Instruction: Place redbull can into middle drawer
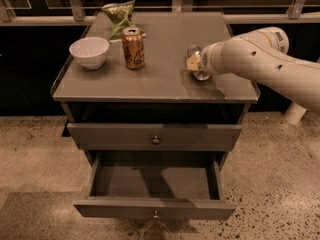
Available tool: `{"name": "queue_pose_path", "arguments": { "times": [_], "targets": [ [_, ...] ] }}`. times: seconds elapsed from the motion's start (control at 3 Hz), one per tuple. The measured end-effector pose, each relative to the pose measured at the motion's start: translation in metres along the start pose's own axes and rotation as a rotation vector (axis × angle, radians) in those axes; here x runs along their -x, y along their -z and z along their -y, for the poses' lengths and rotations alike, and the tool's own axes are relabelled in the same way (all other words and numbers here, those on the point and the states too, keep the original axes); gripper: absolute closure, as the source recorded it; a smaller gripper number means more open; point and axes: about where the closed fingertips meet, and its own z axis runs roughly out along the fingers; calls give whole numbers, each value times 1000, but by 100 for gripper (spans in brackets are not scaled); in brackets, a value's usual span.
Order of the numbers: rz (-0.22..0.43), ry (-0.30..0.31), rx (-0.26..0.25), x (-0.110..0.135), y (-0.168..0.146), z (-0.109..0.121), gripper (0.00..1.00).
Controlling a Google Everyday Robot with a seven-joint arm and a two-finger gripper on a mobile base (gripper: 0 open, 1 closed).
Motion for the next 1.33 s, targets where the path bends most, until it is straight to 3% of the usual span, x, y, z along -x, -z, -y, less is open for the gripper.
{"name": "queue_pose_path", "arguments": {
  "times": [0.33,0.67,1.0,1.33],
  "targets": [
    [0,0,0,0,0,0,100],
    [0,0,0,0,0,0,100],
    [9,14,42,3,6,-4,100],
    [15,-53,160,11,26,1,100]
  ]
}}
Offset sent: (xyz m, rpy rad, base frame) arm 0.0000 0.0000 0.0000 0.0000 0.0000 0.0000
